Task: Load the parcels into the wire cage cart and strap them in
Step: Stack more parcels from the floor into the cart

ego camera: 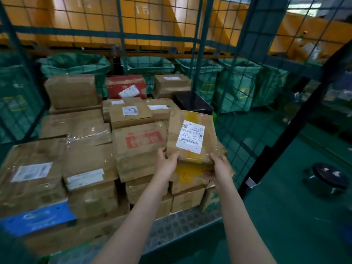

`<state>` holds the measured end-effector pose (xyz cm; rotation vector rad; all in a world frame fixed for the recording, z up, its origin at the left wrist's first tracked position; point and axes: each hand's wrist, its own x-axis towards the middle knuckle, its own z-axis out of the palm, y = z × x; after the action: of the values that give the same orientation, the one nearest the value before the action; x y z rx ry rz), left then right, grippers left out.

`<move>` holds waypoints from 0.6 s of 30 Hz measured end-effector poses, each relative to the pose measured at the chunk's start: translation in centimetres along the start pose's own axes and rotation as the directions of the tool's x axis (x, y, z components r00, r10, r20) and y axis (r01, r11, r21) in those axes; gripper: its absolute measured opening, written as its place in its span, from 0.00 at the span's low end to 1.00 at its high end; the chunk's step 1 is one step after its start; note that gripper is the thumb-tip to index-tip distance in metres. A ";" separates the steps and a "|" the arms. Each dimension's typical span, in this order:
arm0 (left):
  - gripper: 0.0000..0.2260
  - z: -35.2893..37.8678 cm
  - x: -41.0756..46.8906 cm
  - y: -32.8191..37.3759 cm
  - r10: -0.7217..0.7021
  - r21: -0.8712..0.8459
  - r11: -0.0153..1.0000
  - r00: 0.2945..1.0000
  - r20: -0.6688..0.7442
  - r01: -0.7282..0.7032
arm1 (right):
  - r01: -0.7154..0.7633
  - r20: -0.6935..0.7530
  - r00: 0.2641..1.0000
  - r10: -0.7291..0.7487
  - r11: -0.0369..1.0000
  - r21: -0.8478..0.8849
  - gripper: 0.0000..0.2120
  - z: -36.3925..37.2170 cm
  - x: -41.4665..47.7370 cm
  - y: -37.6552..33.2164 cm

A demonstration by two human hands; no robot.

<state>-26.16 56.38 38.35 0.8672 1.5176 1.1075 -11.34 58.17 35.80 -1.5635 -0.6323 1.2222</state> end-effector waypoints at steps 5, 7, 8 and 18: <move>0.23 3.6 3.3 1.1 -0.019 0.031 0.999 0.998 0.057 0.018 | 0.009 -0.073 0.997 -0.009 1.000 0.010 0.23 -1.2 4.8 -1.3; 0.23 5.0 4.5 1.3 -0.032 0.040 0.999 0.998 0.062 0.030 | -0.002 -0.081 0.997 0.002 1.000 0.006 0.22 -1.8 6.5 -1.6; 0.23 6.0 5.2 1.5 -0.039 0.042 0.998 0.997 0.063 0.037 | -0.010 -0.078 0.997 0.011 1.000 0.009 0.22 -2.1 7.7 -1.9; 0.23 14.1 11.9 2.2 -0.117 -0.033 0.993 0.993 -0.028 0.116 | 0.016 0.040 0.999 -0.012 0.994 -0.109 0.20 -4.1 18.8 -5.7</move>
<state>-15.01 71.04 35.93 0.7344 1.5518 1.0602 -0.02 74.59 33.60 -1.6261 -0.7452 1.2274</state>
